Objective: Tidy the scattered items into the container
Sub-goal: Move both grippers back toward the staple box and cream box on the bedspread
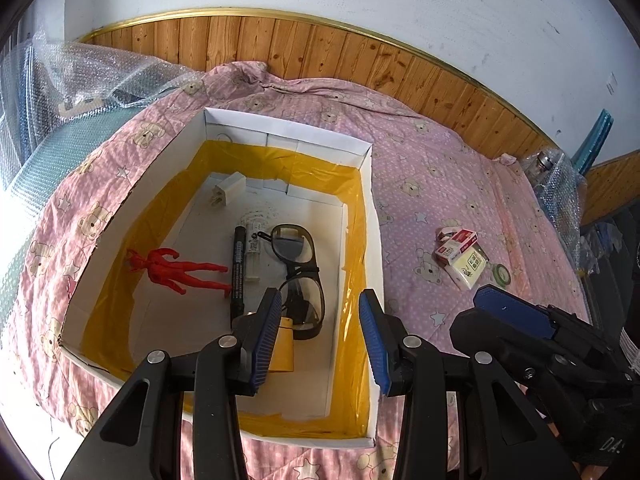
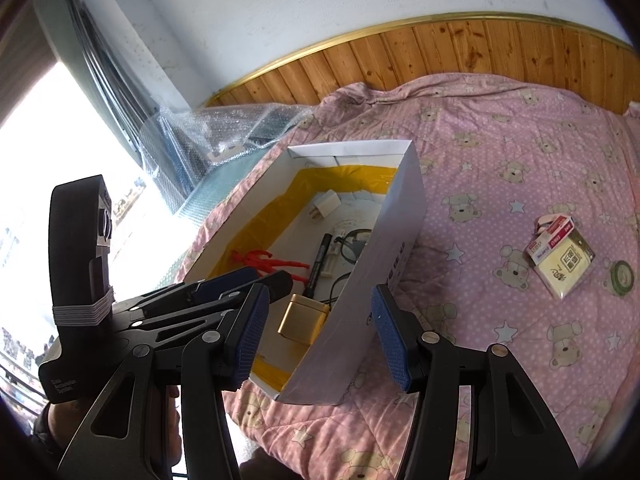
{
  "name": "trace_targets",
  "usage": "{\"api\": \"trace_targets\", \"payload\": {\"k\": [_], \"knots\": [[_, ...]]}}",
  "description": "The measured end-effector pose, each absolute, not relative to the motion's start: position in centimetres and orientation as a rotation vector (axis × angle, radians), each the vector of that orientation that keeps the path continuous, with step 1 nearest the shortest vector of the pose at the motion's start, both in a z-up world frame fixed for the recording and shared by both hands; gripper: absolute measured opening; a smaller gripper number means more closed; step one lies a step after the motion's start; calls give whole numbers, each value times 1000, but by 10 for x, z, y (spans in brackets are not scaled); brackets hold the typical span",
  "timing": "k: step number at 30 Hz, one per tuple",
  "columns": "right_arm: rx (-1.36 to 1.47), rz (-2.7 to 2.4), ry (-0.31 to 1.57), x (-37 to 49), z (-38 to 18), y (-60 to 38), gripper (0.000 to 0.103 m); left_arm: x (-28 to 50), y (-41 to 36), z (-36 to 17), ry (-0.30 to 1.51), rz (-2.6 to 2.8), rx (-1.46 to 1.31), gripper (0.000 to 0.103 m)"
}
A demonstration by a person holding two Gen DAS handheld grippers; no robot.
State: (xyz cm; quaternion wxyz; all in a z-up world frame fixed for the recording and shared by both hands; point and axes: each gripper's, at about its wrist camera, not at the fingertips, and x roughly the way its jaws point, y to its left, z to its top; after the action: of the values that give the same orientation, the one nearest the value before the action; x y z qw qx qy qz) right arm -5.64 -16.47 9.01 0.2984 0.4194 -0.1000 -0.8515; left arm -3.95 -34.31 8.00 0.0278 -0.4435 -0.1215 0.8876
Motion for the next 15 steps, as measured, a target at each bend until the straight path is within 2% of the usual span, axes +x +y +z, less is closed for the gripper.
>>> {"api": "trace_targets", "payload": {"k": [15], "knots": [[1127,-2308,-413,-60,79,-97,58,-57,-275,85,-233,2684,-1371,41]]}}
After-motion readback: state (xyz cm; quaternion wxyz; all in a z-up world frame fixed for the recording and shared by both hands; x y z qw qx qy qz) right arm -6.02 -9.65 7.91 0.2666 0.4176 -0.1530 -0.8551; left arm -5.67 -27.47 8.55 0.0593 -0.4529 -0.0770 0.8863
